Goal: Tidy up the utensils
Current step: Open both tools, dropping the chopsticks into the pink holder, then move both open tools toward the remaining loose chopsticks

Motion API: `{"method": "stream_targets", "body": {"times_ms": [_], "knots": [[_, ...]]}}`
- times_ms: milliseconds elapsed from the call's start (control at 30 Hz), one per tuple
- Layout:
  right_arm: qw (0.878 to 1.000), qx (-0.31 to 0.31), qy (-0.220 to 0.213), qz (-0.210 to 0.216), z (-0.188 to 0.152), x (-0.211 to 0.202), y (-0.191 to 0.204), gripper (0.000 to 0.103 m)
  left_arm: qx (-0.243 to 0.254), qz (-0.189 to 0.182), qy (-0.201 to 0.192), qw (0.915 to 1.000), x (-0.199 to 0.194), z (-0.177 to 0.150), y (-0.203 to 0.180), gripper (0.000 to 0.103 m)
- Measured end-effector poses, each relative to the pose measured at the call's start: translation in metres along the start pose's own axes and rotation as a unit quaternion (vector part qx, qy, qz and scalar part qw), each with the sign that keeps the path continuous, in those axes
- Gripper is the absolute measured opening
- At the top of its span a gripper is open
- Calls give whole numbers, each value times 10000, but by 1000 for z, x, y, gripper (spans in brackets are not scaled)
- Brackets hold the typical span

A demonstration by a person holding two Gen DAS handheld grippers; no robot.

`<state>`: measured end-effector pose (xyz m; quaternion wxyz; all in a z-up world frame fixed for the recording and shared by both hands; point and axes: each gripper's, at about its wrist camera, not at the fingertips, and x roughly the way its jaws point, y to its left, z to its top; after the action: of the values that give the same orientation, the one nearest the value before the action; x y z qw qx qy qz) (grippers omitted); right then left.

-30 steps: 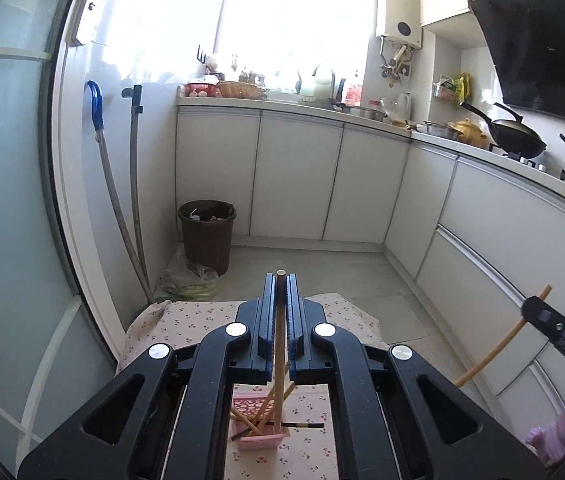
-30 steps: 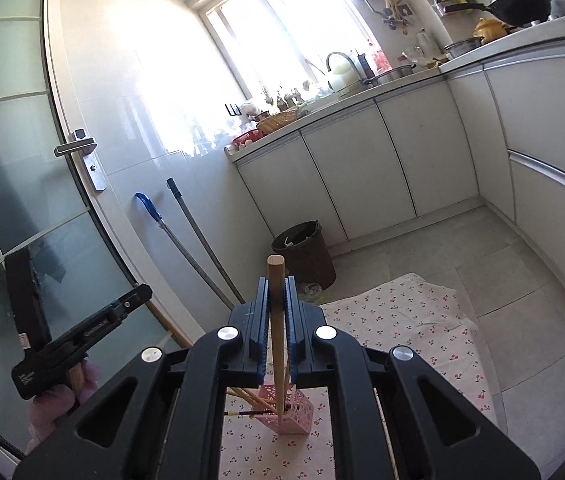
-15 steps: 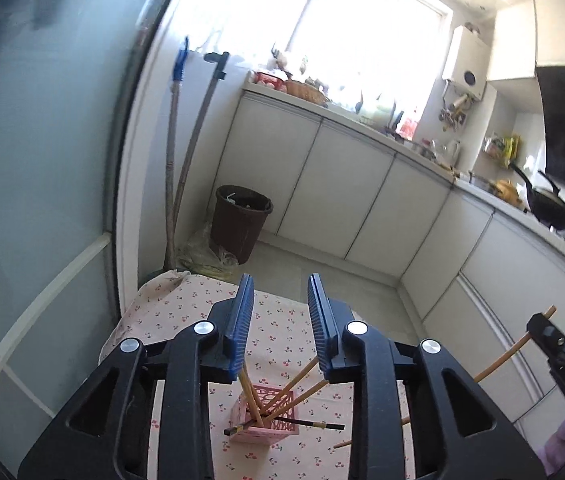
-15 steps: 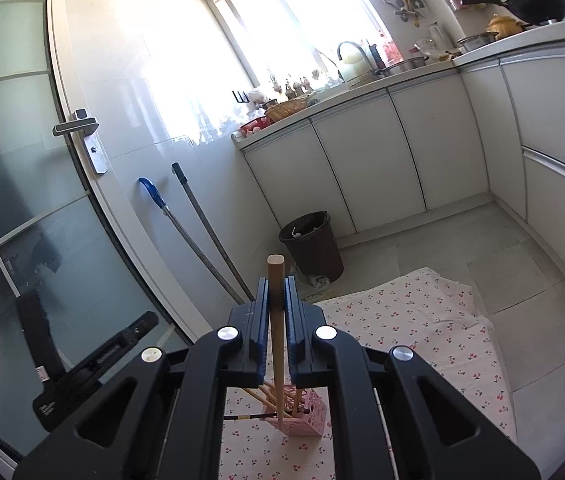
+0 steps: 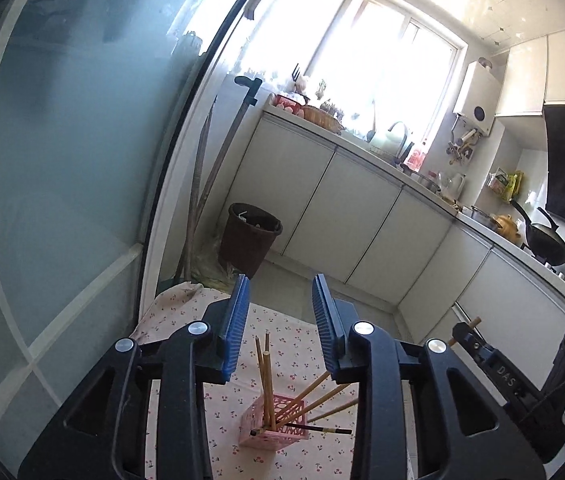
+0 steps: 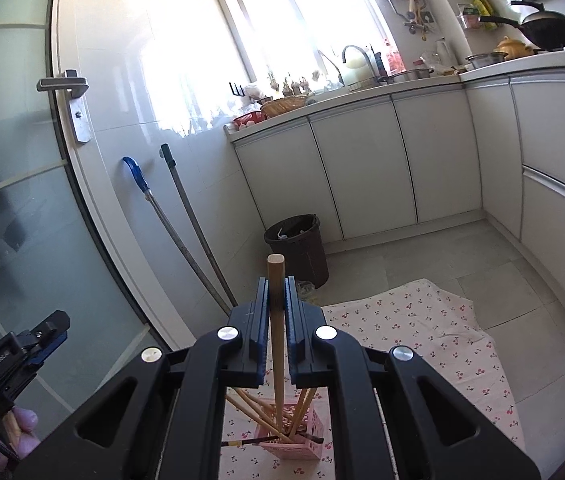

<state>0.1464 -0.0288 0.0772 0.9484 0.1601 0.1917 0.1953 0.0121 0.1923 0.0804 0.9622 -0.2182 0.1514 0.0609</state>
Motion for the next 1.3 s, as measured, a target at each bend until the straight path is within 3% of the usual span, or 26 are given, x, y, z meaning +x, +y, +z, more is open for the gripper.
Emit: {"method": "stream_targets", "body": {"times_ms": [167,267,533,667,833,933,1000,1100,1300], "knots": [[9999,67,114,61,-25,36,-2,10,64,-4,262,9996,15,-6,1,32],[9993,95,317,176,-37,44,-7,41,66,-26,394,9992,19,-10,1,32],[9980,-441,447,-44,-38,2,-3,41,413,-151,578,9974,19,-24,-19,38],[9961,-598,594,-259,-46,-10,-10,43,574,-138,597,9965,19,-32,-27,48],[9931,-722,826,-422,-59,-22,-23,55,713,-113,809,9941,24,-49,-33,60],[9914,-763,907,-556,-66,-32,-31,70,833,-87,1019,9913,29,-66,-37,67],[9909,-738,938,-624,-70,-40,-39,82,846,-64,1147,9898,32,-77,-37,78],[9908,-629,963,-713,-75,-55,-53,94,791,-18,1421,9867,41,-94,-33,84],[9882,-296,1126,-992,-82,-86,-93,96,673,154,2185,9734,61,-138,-24,90]]}}
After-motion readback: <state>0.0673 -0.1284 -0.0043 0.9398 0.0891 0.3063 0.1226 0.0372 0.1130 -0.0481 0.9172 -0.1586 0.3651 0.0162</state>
